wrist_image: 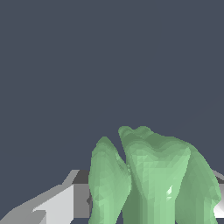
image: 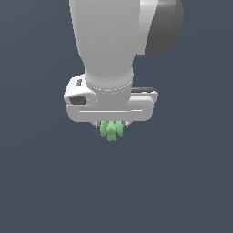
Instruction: Pick up the object and move it to a goal position.
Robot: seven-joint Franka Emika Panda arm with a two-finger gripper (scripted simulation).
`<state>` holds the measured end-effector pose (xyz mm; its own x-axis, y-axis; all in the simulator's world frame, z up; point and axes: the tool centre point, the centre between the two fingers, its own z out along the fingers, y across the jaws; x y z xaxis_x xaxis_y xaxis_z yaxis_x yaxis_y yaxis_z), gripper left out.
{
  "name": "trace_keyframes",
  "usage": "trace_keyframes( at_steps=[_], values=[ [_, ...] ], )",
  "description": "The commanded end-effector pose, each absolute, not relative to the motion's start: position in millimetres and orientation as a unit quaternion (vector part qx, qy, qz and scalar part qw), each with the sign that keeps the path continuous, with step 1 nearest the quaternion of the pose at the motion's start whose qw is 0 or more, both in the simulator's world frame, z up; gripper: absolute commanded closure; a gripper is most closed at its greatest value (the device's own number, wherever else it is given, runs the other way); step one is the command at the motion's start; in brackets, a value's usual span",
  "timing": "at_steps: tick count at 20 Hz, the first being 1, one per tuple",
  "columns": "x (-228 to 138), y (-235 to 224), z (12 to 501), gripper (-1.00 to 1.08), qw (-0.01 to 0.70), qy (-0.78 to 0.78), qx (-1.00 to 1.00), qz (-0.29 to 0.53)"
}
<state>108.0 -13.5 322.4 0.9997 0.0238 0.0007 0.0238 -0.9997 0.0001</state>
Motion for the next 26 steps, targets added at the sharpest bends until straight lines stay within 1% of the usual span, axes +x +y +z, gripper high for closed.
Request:
trace_keyframes(
  at_steps=[1,13,26],
  values=[
    [113.3,-14.8,333.6,1.08,0.0,0.012,1.0,0.0],
    [132.0,-18.8,369.8,1.08,0.0,0.012,1.0,0.0],
    [138.2,-20.0,380.4,1.08,0.0,0.012,1.0,0.0]
  ],
)
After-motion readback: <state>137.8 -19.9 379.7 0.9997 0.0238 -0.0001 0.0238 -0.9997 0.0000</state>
